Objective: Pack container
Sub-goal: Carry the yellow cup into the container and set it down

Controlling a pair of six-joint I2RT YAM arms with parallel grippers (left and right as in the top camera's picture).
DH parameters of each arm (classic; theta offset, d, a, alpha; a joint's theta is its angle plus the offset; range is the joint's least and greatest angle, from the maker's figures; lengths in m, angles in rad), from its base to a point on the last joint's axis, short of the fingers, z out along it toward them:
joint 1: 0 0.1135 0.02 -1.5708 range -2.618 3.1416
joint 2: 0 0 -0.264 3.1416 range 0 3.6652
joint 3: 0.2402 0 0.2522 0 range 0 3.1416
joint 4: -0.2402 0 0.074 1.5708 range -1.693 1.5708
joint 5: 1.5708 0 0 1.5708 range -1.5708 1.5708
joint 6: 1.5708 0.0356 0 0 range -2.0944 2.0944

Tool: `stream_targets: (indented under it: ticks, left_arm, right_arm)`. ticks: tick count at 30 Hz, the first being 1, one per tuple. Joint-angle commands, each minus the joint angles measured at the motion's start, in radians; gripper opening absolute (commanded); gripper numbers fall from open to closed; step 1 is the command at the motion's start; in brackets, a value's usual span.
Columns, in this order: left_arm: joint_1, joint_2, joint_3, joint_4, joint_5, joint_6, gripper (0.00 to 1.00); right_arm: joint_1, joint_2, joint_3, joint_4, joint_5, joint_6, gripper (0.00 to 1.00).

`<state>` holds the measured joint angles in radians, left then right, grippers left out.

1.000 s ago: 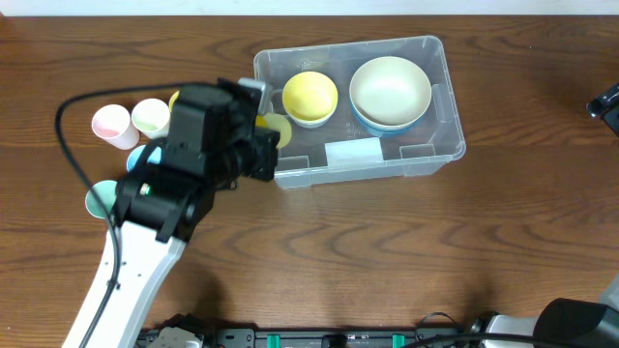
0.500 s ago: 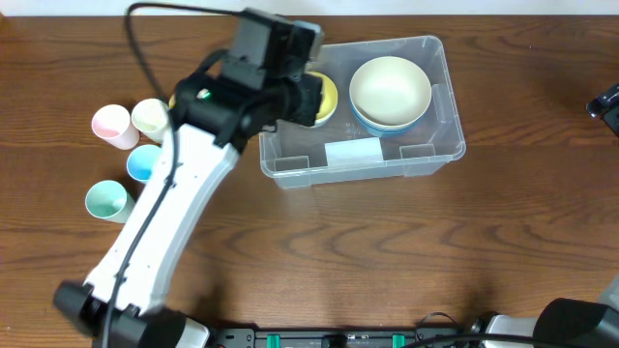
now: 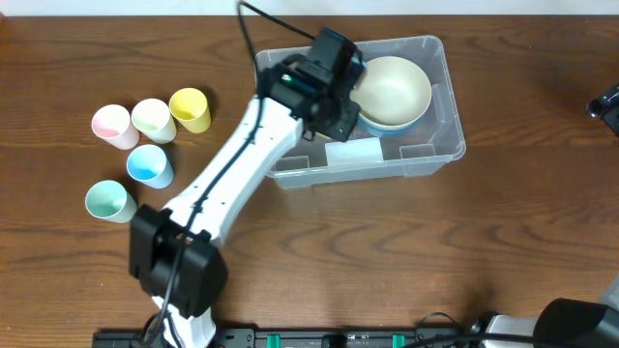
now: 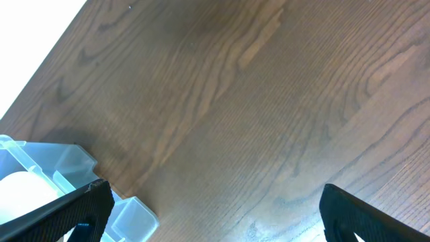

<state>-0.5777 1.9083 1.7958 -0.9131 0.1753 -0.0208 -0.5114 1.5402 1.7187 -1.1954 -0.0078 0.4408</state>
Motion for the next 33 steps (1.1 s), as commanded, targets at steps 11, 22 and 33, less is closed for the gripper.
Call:
stream_targets:
  ticks: [11, 22, 33]
  left_arm:
    - [-0.124, 0.145, 0.021, 0.017, -0.064, 0.069, 0.06]
    - [-0.124, 0.21, 0.021, 0.067, -0.068, 0.096, 0.06]
    - [-0.126, 0.212, 0.021, 0.061, -0.068, 0.096, 0.46]
  right_arm:
    - [-0.011, 0.001, 0.0, -0.002, 0.0, 0.011, 0.99]
    - [-0.011, 0.001, 0.0, -0.002, 0.0, 0.011, 0.99]
    - [-0.011, 0.001, 0.0, -0.002, 0.0, 0.011, 0.99]
